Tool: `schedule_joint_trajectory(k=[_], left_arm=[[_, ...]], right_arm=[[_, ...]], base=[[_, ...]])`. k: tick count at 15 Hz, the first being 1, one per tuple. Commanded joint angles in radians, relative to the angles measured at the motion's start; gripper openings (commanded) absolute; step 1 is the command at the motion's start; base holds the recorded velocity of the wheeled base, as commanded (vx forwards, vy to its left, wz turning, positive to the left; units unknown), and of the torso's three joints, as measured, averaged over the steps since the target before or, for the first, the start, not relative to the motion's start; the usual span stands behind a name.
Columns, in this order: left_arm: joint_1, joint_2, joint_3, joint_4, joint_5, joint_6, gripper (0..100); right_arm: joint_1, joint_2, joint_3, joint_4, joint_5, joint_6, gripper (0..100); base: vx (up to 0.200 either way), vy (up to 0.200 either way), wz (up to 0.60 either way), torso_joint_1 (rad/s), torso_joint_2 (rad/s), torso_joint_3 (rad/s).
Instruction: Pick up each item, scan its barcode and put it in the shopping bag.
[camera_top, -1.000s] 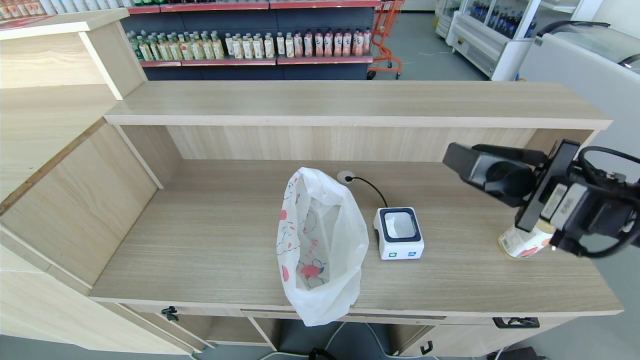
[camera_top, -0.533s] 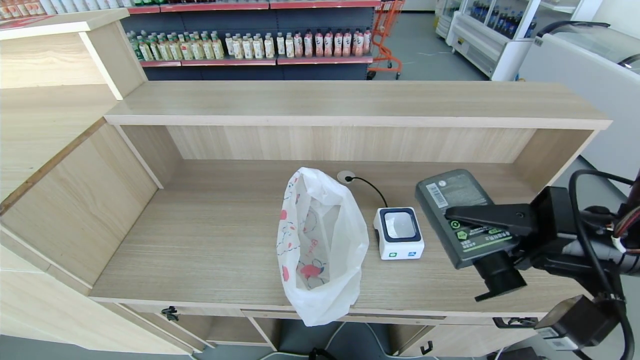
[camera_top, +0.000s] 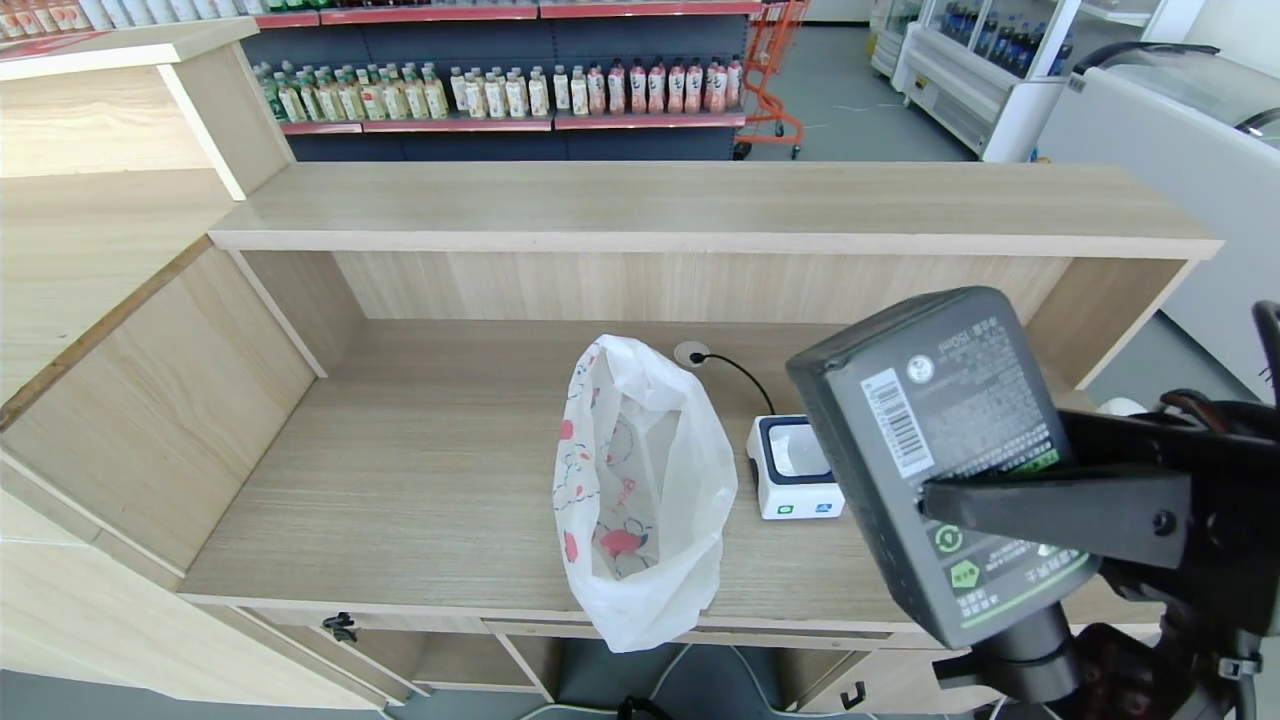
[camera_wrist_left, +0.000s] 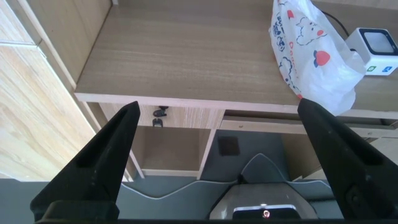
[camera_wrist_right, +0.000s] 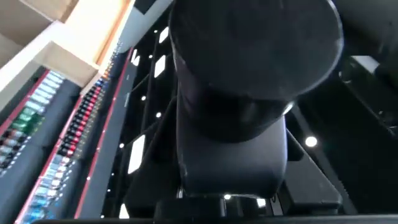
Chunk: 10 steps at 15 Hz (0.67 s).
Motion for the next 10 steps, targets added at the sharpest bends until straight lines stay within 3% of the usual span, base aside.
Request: schedule_joint_trajectory(k=[1,6,10], left_arm=[[0.000,0.000,0.000,0.000,0.000,0.000,100],[0.000,0.000,0.000,0.000,0.000,0.000,100],[0.000,0.000,0.000,0.000,0.000,-0.002,100]], right_arm=[[0.054,-0.012,0.001,-0.010,0.000,0.026,0],[0.081,-0.047,-0.005,-0.016,0.000,0.153,0],[0.086,-0.048,0.008,-0.013,0.000,0.155,0]], base=[[0.000,0.000,0.00,0.000,0.00,0.000],[0.000,0.000,0.00,0.000,0.00,0.000],[0.000,0.000,0.00,0.000,0.00,0.000]])
